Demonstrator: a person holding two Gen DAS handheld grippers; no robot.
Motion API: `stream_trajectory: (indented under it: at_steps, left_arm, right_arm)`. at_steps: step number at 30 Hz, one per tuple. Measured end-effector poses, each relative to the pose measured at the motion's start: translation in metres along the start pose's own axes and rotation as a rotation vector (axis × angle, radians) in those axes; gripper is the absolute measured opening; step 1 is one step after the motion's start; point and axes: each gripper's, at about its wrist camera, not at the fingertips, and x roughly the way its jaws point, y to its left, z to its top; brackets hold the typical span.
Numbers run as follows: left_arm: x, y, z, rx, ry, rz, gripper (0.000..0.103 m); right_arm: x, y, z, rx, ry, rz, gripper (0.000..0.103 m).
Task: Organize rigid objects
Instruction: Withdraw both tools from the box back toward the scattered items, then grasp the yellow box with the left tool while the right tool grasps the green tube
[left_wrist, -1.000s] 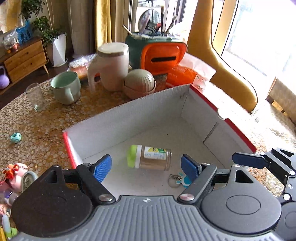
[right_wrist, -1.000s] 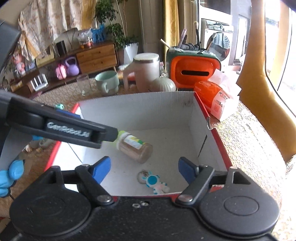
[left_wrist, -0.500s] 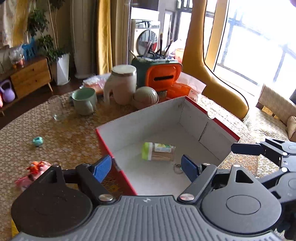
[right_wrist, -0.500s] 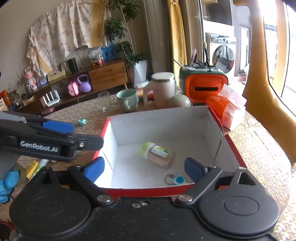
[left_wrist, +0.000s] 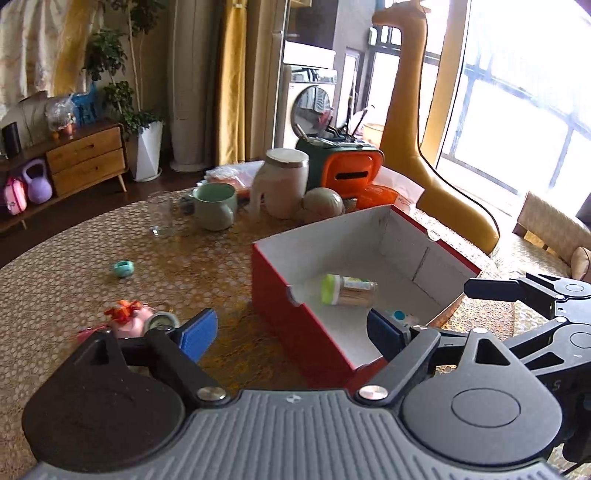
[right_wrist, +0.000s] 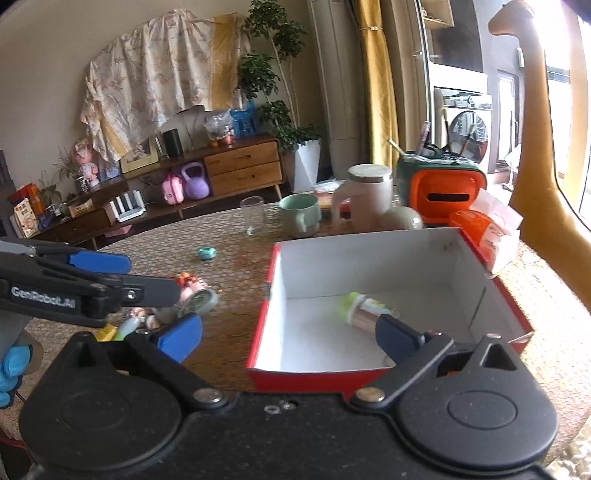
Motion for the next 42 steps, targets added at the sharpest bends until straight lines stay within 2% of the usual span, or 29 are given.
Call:
stream_trajectory:
  at_steps: [2,7,9,17,23,33,39,42]
  left_arm:
    - [-0.009,0.010,-0.005,-0.011,-0.013,0.003,0.099]
    - [-0.025,0.037,-0.017,-0.051,-0.019,0.023,0.099]
    - [-0.031,0.050,-0.022,-0.070,-0.024,0.029,0.103]
    - [-0.049,0.104,-0.047,-0.087,-0.039,0.129,0.103]
    - [-0.059,0.142,-0.065,-0.105,-0.038,0.158,0.103]
    - [-0.056,0.191,-0.099,-0.186,0.015,0.149,0.103]
    - [-0.042,0.219,-0.121,-0.224,0.037,0.223,0.103]
    - [-0.031,0.230,-0.129,-0.257,0.041,0.235,0.103]
  right_arm:
    - [0.003,0.008,-0.001,0.002,0.003,0.016,0.101]
    - [0.007,0.032,-0.003,-0.014,0.004,0.052,0.101]
    - [0.009,0.045,-0.005,-0.031,0.008,0.065,0.101]
    - [0.027,0.086,-0.011,-0.081,0.042,0.115,0.101]
    - [0.043,0.118,-0.016,-0.113,0.069,0.163,0.101]
    - [0.077,0.162,-0.022,-0.155,0.096,0.192,0.101]
    - [0.101,0.172,-0.031,-0.163,0.143,0.160,0.099]
    - [0.111,0.180,-0.036,-0.180,0.163,0.160,0.099]
